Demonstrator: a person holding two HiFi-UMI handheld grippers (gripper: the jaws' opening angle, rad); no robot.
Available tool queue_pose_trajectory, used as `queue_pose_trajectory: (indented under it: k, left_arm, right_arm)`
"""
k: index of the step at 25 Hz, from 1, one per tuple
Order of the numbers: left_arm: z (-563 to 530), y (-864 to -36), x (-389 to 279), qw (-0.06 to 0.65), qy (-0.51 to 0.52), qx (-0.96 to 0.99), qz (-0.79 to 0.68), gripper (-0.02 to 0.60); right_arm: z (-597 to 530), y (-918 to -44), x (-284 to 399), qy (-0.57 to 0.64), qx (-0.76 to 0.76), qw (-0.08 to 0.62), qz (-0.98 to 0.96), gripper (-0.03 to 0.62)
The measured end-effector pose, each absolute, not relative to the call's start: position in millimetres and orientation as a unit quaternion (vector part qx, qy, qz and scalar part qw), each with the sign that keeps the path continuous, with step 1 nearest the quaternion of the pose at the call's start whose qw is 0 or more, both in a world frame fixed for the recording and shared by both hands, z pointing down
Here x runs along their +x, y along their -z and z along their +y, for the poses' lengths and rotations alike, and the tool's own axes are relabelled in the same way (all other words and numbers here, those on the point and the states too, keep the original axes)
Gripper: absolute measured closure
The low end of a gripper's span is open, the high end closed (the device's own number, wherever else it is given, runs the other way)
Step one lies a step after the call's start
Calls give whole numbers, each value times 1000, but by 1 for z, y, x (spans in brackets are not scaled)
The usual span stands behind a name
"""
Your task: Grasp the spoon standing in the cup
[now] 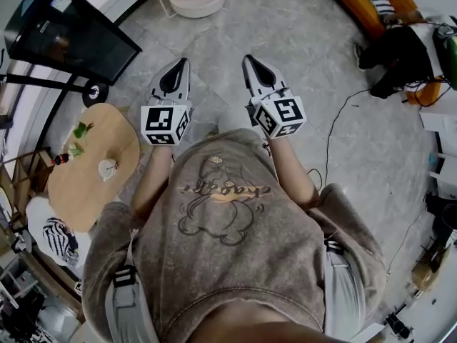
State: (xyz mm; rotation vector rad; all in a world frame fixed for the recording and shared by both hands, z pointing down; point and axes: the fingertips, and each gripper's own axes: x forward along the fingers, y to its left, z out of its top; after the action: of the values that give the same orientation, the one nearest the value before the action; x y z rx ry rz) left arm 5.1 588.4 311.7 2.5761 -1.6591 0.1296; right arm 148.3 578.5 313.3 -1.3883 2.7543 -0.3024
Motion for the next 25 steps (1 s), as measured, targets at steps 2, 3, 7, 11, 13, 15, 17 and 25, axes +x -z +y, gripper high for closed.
queue_pose_trajectory:
  k: [2, 3, 7, 11, 13, 15, 17, 25]
  left_arm:
    - [584, -315, 2, 43, -41, 841, -538, 565]
    - [580, -316, 0, 44, -41, 841, -538, 565]
    - [562, -318, -5, 47, -38, 841, -538, 565]
    - [540, -320, -11, 47, -35, 840, -539, 565]
    - [528, -322, -14, 51, -31, 839, -540, 565]
    - [515, -323, -17, 52, -29, 839, -541, 565]
    - [502, -325, -16, 52, -28, 839, -541, 565]
    - [446, -329, -12, 54, -27, 837, -544, 565]
  right_arm:
    - [575, -317, 146, 101, -451, 20, 886, 576]
    - [572, -319, 146, 103, -453, 21, 885, 576]
    - [554, -325, 145, 107, -458, 21, 882, 576]
    - [529, -329, 141, 102, -463, 22, 880, 576]
    - [515, -331, 138, 100, -464, 19, 880, 576]
    - [502, -332, 135, 99, -464, 18, 880, 576]
    - [489, -333, 134, 99, -462, 17, 881, 576]
    - [429, -340, 136, 99, -456, 12, 884, 576]
